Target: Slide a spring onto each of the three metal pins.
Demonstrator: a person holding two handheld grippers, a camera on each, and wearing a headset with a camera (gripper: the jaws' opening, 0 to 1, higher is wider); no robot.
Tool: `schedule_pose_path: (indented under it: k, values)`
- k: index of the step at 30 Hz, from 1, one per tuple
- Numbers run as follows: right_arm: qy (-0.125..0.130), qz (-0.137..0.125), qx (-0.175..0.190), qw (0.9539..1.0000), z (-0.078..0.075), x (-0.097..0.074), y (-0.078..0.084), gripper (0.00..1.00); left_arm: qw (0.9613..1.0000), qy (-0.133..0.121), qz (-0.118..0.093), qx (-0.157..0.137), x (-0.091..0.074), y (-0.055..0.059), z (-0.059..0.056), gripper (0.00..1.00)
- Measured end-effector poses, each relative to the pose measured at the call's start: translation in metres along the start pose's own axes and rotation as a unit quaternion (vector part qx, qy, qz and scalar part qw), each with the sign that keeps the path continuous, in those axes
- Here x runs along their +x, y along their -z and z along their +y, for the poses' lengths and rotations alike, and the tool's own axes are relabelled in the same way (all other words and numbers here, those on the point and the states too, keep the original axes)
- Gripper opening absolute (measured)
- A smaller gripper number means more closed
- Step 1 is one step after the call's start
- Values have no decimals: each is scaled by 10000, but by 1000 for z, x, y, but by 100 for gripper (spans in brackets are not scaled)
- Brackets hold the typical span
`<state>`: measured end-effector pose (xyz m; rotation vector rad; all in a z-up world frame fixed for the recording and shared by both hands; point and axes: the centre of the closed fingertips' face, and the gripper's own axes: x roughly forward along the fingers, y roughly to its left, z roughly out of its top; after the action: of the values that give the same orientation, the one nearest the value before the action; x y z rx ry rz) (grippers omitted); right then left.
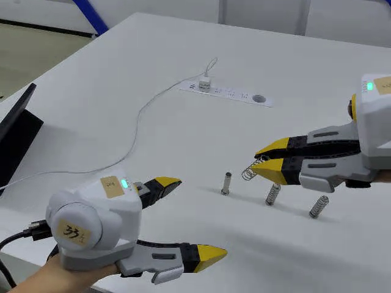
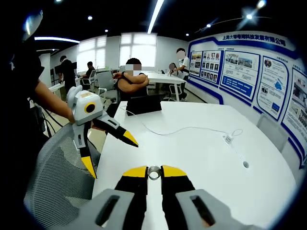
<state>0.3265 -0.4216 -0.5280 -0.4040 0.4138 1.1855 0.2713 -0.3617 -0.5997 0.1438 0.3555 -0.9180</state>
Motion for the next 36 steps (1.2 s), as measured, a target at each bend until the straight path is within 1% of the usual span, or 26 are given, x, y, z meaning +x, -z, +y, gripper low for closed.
schedule_pose_path:
  k: [2,3,4,5,6,11,13,15,18,22,28,32,36]
  values:
    - [37,51,33,10000,-6,4,3,11,9999,-60,32,-95,-2,4,4,83]
    - [98,95,61,9999,-11,7,5,11,9997,-111,41,-209,-3,3,7,83]
    - [127,123,80,9998,-15,9,7,11,9996,-154,-36,-235,-3,0,9,84]
    - [146,182,94,9997,-19,12,10,11,9993,-204,-161,-284,-3,-4,10,85]
    - [182,207,104,9996,-22,14,12,11,9991,-218,-195,-312,-3,-5,10,86]
    - [285,374,247,9986,-37,27,23,11,9987,-269,-142,-417,-4,-2,12,89]
    - [302,451,262,9982,-41,34,28,11,9975,-313,-214,-604,-5,-3,15,89]
    - [309,509,289,9978,-44,40,32,11,9965,-357,-245,-712,-6,-3,18,90]
    - [296,630,341,9970,-46,50,40,11,9946,-432,-241,-910,-7,0,23,91]
    - [288,737,407,9960,-49,61,48,11,9920,-528,-345,-1090,-9,-1,29,92]
    - [290,806,494,9951,-53,70,53,11,9902,-559,-362,-1229,-9,0,30,94]
    - [244,851,526,9947,-51,72,56,11,9894,-580,-343,-1287,-9,1,31,96]
    - [212,888,525,9944,-49,75,57,11,9884,-602,-368,-1346,-10,1,32,98]
